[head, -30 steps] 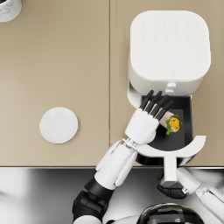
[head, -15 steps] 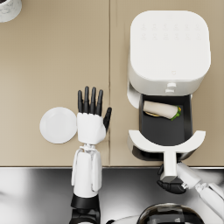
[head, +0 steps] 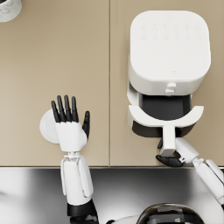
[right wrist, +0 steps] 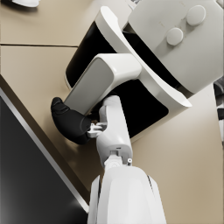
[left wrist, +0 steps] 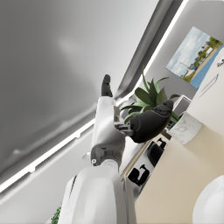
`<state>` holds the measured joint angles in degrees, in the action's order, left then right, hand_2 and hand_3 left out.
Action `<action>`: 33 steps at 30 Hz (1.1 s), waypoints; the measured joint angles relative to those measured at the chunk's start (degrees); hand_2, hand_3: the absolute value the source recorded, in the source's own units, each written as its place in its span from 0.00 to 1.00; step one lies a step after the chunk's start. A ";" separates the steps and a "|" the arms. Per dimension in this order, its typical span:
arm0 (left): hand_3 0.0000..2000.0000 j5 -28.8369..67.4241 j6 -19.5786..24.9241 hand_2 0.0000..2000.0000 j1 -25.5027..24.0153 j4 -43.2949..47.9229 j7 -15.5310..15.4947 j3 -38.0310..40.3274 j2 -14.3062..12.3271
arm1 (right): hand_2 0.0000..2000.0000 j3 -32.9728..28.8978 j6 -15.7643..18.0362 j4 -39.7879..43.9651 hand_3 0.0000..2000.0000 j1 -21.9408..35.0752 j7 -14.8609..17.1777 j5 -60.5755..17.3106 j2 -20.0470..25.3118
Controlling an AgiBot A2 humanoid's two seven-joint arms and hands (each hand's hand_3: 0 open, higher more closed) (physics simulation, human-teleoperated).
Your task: Pick up the chicken rolls and place it into the air fryer
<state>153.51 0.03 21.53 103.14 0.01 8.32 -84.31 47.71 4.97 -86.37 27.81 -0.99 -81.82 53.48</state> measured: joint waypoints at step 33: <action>0.00 0.01 -0.01 0.00 -1.07 -1.52 0.00 0.03 2.30 | 1.00 -2.37 11.17 33.06 1.00 20.56 -0.51 0.03 16.47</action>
<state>153.51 0.02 20.46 101.62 0.01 8.35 -82.01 45.34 16.14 -53.31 48.36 -1.50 -81.79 69.96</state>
